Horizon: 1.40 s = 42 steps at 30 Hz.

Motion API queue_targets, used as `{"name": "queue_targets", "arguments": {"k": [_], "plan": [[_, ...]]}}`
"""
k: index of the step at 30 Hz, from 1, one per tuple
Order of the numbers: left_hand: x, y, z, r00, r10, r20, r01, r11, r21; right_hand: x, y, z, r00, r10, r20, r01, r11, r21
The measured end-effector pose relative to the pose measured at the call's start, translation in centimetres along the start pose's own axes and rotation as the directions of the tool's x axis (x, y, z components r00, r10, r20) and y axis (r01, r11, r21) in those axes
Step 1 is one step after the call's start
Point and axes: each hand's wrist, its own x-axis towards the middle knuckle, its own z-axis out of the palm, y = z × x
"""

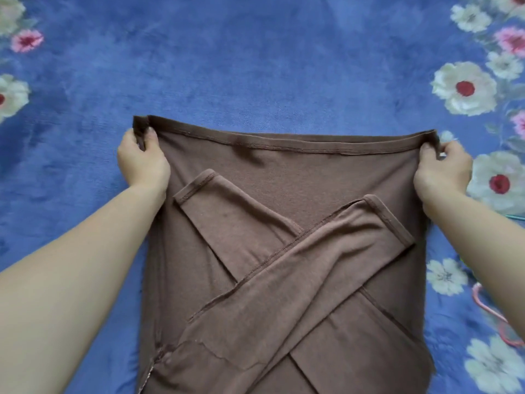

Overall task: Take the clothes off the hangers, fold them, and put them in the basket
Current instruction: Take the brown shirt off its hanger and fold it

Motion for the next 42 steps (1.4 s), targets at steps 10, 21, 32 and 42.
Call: {"name": "queue_targets", "arguments": {"k": [10, 21, 32, 42], "plan": [[-4.4, -1.5, -3.0, 0.991, 0.105, 0.088, -0.119, 0.979, 0.165, -4.9, 1.3, -0.9, 0.940, -0.318, 0.123, 0.341, 0.884, -0.319], [-26.2, -9.9, -15.6, 0.977, 0.010, 0.213, -0.074, 0.953, 0.292, -25.7, 10.6, -9.0, 0.916, -0.270, 0.297, 0.360, 0.879, -0.313], [-38.0, -14.0, -24.9, 0.617, -0.784, 0.075, 0.784, 0.620, 0.035, -38.6, 18.6, -15.8, 0.707, 0.671, 0.222, -0.657, 0.740, -0.143], [-34.1, -11.2, -24.9, 0.442, -0.863, 0.245, 0.867, 0.341, -0.364, -34.8, 15.3, -16.9, 0.483, 0.748, 0.455, -0.874, 0.383, 0.298]]}}
